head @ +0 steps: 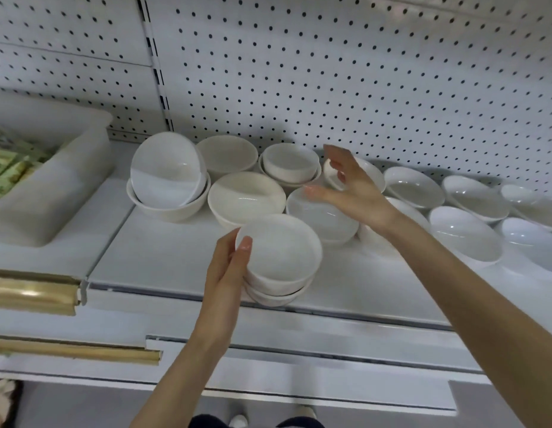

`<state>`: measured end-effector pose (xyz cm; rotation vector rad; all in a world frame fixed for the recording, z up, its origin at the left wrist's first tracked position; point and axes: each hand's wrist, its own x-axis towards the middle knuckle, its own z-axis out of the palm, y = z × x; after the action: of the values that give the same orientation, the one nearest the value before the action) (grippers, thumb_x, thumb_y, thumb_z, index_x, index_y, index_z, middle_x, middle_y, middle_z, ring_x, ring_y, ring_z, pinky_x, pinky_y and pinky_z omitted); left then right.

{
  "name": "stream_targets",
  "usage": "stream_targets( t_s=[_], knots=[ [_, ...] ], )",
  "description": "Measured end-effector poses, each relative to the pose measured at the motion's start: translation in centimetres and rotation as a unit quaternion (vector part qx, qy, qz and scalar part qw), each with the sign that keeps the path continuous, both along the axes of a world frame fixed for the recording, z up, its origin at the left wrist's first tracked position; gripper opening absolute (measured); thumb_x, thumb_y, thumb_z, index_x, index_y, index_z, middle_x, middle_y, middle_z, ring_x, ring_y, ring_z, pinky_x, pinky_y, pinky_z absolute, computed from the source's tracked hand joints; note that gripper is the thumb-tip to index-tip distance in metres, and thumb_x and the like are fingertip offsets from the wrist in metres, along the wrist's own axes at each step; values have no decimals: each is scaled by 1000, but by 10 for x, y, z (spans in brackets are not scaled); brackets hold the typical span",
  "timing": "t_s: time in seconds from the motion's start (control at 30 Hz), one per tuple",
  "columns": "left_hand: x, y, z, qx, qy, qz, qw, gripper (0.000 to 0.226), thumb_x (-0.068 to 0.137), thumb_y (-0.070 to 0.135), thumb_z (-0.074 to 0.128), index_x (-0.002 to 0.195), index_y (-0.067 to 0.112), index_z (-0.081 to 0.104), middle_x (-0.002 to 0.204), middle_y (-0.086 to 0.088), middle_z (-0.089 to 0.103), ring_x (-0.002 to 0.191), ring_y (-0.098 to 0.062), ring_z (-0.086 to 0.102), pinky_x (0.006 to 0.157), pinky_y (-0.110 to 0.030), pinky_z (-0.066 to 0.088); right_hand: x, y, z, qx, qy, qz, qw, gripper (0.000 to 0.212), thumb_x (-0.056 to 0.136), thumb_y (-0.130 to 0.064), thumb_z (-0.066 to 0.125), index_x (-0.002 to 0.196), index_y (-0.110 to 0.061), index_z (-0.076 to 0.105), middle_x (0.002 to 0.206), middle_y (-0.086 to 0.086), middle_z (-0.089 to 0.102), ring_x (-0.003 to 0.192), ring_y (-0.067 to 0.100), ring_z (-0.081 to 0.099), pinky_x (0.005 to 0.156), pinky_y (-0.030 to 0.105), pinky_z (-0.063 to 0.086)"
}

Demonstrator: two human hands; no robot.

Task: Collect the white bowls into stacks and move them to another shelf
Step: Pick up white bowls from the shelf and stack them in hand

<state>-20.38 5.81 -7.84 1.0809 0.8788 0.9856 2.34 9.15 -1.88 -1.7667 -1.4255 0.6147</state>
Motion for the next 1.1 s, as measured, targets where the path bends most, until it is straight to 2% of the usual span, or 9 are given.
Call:
stream_targets(
  t_s=[0.1, 0.2, 0.3, 0.4, 0.5, 0.7, 0.83, 0.93, 1.1],
  knots=[
    [-2, 9, 1, -20, 12, -2, 1000, 41, 80, 56, 58, 117, 37, 61, 120, 14, 65, 119, -9, 56, 109, -43, 39, 16, 37, -3, -46, -41, 10, 998, 88, 77, -40, 76, 147, -25, 25, 146, -4, 34, 126, 8, 35, 102, 23, 31],
    [0, 12, 4, -28, 8, -25, 999, 46, 82, 53, 50, 121, 32, 62, 121, 12, 67, 119, -9, 57, 110, -43, 37, 22, 66, -8, -71, -82, 29, 994, 92, 77, -44, 75, 149, -24, 21, 149, 2, 30, 136, 17, 31, 102, 27, 30],
    [4, 11, 4, -35, 13, -38, 999, 50, 84, 52, 46, 125, 28, 61, 123, 9, 66, 120, -10, 57, 111, -43, 36, 25, 85, -14, -89, -99, 44, 990, 97, 77, -48, 74, 150, -22, 17, 151, 5, 29, 138, 19, 30, 103, 28, 30],
    [7, 9, 3, -44, 11, -40, 998, 49, 84, 52, 46, 124, 28, 61, 122, 10, 67, 119, -8, 58, 111, -40, 36, 27, 97, -18, -103, -84, 42, 990, 107, 74, -52, 75, 152, -23, 8, 155, 6, 25, 141, 22, 28, 111, 38, 31],
    [9, 12, 4, -54, 9, -40, 998, 47, 82, 51, 47, 121, 29, 63, 119, 10, 69, 115, -7, 60, 109, -40, 37, 29, 102, -22, -104, -66, 37, 992, 111, 73, -49, 77, 153, -23, 3, 158, 5, 22, 143, 23, 26, 113, 39, 29],
    [7, 20, 4, -82, 18, -54, 995, 49, 78, 55, 54, 119, 31, 65, 118, 9, 69, 117, -13, 60, 111, -45, 35, 31, 104, -26, -91, -78, 56, 991, 114, 71, -46, 80, 153, -22, 6, 158, 2, 20, 144, 19, 22, 113, 37, 26],
    [7, 19, 3, -81, 23, -57, 995, 56, 71, 63, 58, 119, 35, 65, 120, 10, 68, 119, -13, 59, 112, -45, 35, 31, 106, -32, -71, -60, 37, 995, 110, 69, -44, 82, 151, -23, 12, 156, 1, 24, 141, 19, 27, 110, 35, 28],
    [7, 14, 3, -85, 20, -42, 995, 58, 72, 65, 55, 122, 35, 63, 122, 13, 67, 121, -9, 57, 113, -43, 34, 29, 108, -34, -58, -34, 14, 998, 109, 69, -38, 84, 150, -23, 14, 153, 3, 27, 138, 20, 31, 105, 29, 29],
    [8, 7, 7, -71, 28, -24, 997, 51, 81, 67, 52, 121, 36, 61, 119, 16, 67, 118, -5, 57, 105, -32, 39, 24, 108, -32, -29, 14, -16, 999, 107, 68, -30, 86, 149, -25, 16, 150, 4, 30, 136, 20, 33, 110, 35, 33]
  ],
)
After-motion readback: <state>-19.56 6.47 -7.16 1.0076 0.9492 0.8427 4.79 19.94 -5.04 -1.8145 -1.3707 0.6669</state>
